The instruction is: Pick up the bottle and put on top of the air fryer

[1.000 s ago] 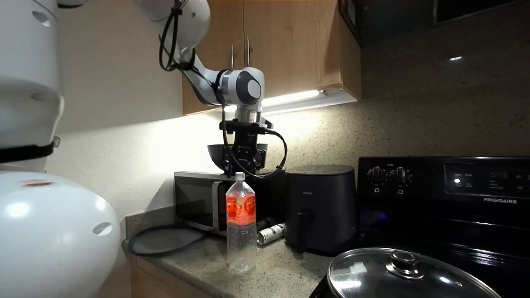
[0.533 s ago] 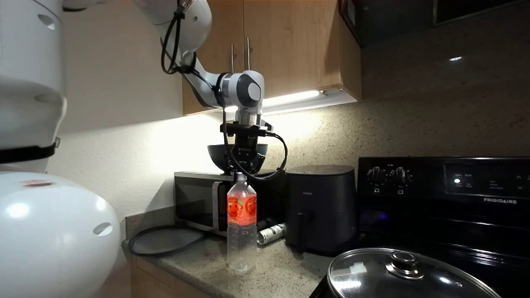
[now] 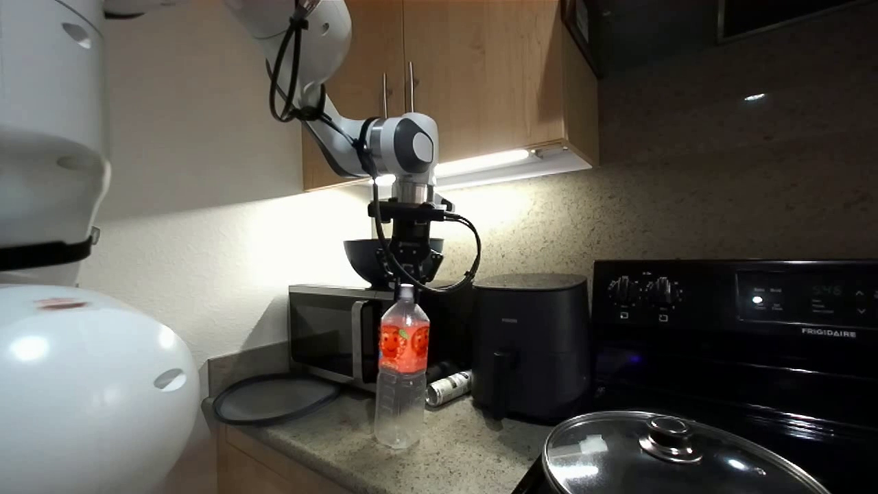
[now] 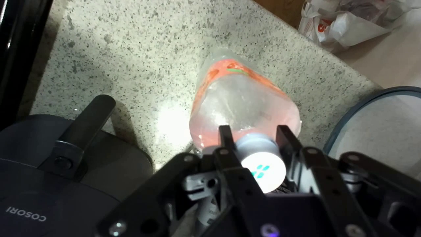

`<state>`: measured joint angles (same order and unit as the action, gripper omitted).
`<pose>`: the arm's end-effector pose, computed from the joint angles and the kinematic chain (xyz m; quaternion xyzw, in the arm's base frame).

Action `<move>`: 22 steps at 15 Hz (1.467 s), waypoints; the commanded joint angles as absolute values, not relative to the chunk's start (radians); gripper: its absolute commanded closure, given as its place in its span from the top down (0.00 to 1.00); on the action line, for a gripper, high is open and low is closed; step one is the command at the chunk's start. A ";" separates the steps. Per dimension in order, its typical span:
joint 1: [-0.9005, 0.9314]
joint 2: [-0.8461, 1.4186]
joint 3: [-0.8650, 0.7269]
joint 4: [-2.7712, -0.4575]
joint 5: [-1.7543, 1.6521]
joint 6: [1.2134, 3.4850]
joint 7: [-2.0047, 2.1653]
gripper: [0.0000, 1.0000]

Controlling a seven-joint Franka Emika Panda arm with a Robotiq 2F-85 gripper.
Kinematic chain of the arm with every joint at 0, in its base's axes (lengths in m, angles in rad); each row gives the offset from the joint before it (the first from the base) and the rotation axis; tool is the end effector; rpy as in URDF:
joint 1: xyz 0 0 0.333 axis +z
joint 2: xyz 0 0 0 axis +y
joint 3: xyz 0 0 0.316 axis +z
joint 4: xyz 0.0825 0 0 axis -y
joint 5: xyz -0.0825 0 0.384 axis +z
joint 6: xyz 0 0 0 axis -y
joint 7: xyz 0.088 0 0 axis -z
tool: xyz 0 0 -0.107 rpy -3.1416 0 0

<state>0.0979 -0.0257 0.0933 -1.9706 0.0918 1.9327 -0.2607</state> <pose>0.5375 0.1108 0.4796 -0.9773 -0.2077 0.0047 0.0418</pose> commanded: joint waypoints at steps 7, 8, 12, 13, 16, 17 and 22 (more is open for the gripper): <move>0.072 -0.233 0.060 -2.131 -0.044 2.250 -0.118 0.13; 0.068 -0.272 0.059 -2.152 -0.047 2.285 -0.105 0.13; 0.057 -0.428 0.070 -2.214 -0.077 2.394 -0.036 0.13; 0.052 -0.464 0.078 -2.222 -0.092 2.415 -0.016 0.13; 0.030 -0.560 0.110 -2.234 -0.144 2.474 0.049 0.13; 0.020 -0.586 0.121 -2.241 -0.162 2.501 0.068 0.13; -0.092 -0.683 0.178 -2.316 -0.279 2.722 0.155 0.13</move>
<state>-0.0056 -0.6226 0.1377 -2.2364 -0.2033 2.5810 0.0922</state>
